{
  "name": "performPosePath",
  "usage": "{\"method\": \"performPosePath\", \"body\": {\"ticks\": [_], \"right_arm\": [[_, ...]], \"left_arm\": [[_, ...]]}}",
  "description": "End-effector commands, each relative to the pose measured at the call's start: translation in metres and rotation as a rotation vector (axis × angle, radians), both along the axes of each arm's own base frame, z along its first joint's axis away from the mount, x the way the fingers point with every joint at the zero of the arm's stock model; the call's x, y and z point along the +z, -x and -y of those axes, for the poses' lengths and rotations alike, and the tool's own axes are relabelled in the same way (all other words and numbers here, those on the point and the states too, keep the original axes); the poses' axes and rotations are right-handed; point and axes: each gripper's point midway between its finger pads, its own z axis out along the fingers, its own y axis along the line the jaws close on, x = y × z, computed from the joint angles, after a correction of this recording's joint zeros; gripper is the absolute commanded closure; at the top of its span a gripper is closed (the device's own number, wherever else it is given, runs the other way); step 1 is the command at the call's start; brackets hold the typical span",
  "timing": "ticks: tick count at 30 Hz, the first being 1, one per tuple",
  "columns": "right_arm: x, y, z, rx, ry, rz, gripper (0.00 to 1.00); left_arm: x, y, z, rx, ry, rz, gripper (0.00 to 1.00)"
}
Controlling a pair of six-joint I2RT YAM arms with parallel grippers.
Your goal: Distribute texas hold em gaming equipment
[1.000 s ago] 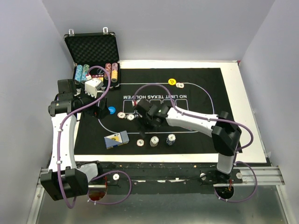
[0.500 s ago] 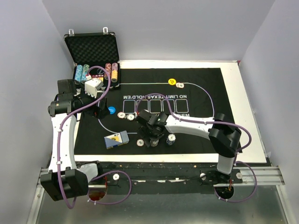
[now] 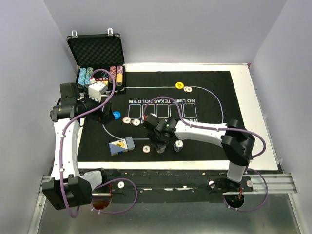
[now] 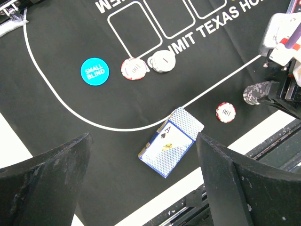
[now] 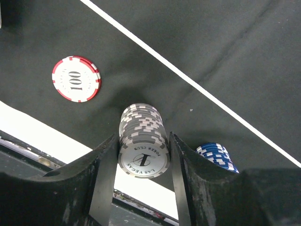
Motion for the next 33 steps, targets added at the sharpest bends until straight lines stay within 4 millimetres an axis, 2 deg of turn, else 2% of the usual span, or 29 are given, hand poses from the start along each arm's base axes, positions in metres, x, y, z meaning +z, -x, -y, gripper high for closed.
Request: {"method": "performPosePath", "body": {"ticks": [1,4,6,9,11,15,21,29,33], "right_arm": [[0.01,-0.001,0.0,-0.021,-0.03,0.033,0.48],[0.011,-0.001,-0.001,-0.021,-0.038,0.032,0.53],[0.008,0.002,-0.001,-0.012,-0.032,0.018,0.52],[-0.001,0.006,0.003,-0.002,-0.004,-0.003,0.34],[-0.006,0.008,0.005,0.002,0.008,-0.015,0.3],[-0.006,0.008,0.005,-0.003,-0.002,-0.013,0.3],[-0.009,0.008,0.005,-0.008,-0.001,-0.016,0.37],[0.0,0.007,0.002,-0.014,-0.025,-0.003,0.6],[0.011,0.004,-0.001,-0.013,-0.044,0.009,0.61]], "left_arm": [[0.001,0.002,0.0,0.0,0.003,0.006,0.01],[0.001,0.002,-0.001,0.001,-0.003,0.008,0.01],[0.001,0.003,-0.001,0.0,-0.004,0.009,0.01],[0.001,0.003,-0.002,0.002,-0.005,0.01,0.01],[0.0,0.003,-0.002,0.001,-0.008,0.01,0.01],[0.0,0.004,-0.002,0.002,-0.015,0.013,0.01],[-0.001,0.005,-0.003,0.005,-0.015,0.012,0.01],[-0.003,0.004,-0.003,0.004,-0.019,0.01,0.01],[-0.002,0.004,-0.003,0.003,-0.016,0.013,0.01]]}}
